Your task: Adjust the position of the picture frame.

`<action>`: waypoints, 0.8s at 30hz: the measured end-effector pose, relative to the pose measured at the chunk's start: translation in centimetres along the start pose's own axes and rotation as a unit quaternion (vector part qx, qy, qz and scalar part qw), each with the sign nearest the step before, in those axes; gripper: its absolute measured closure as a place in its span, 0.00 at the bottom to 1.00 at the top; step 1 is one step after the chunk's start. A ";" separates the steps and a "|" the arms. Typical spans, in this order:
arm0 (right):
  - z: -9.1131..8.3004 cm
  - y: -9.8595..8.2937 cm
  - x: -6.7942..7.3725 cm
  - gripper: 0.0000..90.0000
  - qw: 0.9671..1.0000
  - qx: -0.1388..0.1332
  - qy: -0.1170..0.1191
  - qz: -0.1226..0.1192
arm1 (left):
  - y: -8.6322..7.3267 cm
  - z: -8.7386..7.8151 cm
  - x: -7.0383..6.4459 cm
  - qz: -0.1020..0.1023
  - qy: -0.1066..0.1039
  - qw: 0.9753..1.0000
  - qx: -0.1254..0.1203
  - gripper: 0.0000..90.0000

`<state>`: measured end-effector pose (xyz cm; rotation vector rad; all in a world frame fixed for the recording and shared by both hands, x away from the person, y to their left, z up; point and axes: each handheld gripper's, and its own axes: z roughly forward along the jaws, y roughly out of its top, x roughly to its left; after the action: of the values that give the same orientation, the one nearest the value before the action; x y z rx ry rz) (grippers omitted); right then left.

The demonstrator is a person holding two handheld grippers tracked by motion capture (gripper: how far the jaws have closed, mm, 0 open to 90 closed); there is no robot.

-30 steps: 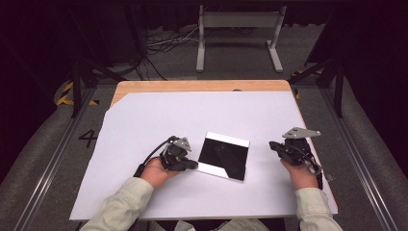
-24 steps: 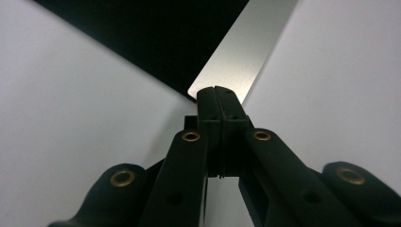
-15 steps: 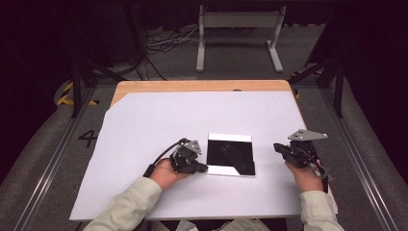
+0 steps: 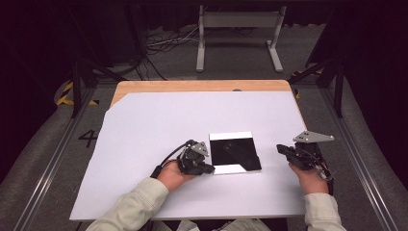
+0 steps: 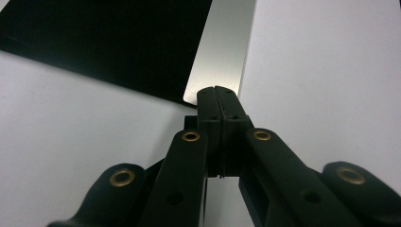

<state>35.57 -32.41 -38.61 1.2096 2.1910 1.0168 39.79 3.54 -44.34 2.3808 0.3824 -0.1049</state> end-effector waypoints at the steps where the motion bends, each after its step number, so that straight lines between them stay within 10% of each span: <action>1: 0.0 0.0 0.0 0.99 1.000 0.000 0.002 -0.001 | 0.0 0.0 0.0 0.001 -0.001 1.000 0.000 1.00; 24: -0.2 0.4 0.0 0.99 0.998 0.008 0.042 -0.039 | -2.5 -6.1 2.7 -0.045 0.046 0.996 -0.067 0.95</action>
<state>35.64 -32.37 -38.14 1.0976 2.2945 1.0379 41.47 10.01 -41.94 2.2408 0.5231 -0.0111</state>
